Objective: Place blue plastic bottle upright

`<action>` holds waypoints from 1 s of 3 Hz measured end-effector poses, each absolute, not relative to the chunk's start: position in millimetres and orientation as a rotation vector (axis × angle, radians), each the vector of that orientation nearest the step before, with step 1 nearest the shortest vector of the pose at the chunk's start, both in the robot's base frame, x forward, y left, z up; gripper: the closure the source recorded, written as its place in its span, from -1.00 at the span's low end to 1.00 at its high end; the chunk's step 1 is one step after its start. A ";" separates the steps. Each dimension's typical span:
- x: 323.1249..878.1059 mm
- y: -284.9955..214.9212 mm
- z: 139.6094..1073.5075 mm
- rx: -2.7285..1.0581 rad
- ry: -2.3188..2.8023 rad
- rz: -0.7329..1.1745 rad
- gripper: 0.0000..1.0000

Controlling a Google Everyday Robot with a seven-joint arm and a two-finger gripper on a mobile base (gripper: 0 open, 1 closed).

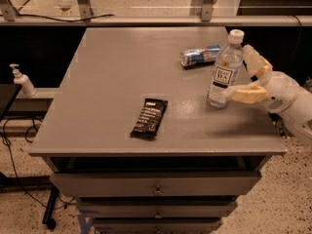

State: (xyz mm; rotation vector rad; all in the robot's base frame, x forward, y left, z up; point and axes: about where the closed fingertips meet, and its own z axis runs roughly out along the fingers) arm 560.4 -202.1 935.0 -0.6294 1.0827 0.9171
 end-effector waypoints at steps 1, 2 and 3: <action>547.0 -219.3 944.1 -0.639 1.113 0.880 -1.00; 516.3 -254.5 951.1 -0.590 1.149 0.799 -1.00; 516.3 -254.4 951.1 -0.590 1.149 0.799 -1.00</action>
Offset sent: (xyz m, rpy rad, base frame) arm -0.0795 -0.0928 0.0190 -0.0555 0.0445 -0.2283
